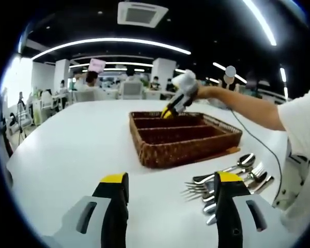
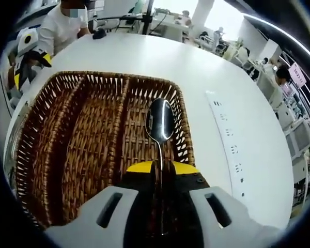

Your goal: Arrange the knives, forks, and spoons in their matching storage slots by inserting each utensil handle-first until every utensil is classified and aligned in the correct compartment

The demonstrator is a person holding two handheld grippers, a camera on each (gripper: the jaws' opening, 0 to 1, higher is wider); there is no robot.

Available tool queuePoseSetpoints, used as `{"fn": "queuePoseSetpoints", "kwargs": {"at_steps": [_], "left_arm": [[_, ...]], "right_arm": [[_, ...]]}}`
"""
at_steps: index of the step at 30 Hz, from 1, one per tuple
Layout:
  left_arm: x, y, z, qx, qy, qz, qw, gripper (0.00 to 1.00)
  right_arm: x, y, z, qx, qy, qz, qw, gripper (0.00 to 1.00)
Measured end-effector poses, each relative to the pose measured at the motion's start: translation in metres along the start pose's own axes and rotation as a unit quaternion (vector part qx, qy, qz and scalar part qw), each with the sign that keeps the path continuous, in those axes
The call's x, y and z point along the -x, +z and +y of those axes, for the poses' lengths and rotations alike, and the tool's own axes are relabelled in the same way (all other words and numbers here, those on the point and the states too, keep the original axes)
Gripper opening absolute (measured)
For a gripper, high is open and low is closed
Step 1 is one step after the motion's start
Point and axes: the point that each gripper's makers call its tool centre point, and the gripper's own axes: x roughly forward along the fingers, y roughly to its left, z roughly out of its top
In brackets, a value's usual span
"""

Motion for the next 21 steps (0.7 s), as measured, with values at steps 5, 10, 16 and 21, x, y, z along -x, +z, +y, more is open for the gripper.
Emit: {"fn": "queuePoseSetpoints", "kwargs": {"at_steps": [5, 10, 16, 21], "left_arm": [[0.001, 0.001, -0.001, -0.001, 0.000, -0.003, 1.0000, 0.67], [0.001, 0.002, 0.000, 0.000, 0.001, -0.005, 1.0000, 0.67], [0.002, 0.003, -0.002, -0.001, 0.000, -0.006, 1.0000, 0.67], [0.004, 0.003, -0.002, -0.001, 0.000, -0.007, 1.0000, 0.67]], "right_arm": [[0.002, 0.004, 0.002, 0.000, 0.002, -0.005, 1.0000, 0.14], [0.007, 0.012, 0.004, -0.003, 0.003, -0.017, 0.9998, 0.16], [0.011, 0.023, 0.005, -0.002, 0.002, -0.032, 0.9995, 0.16], [0.013, 0.025, 0.010, -0.001, 0.001, -0.033, 0.9994, 0.20]]}}
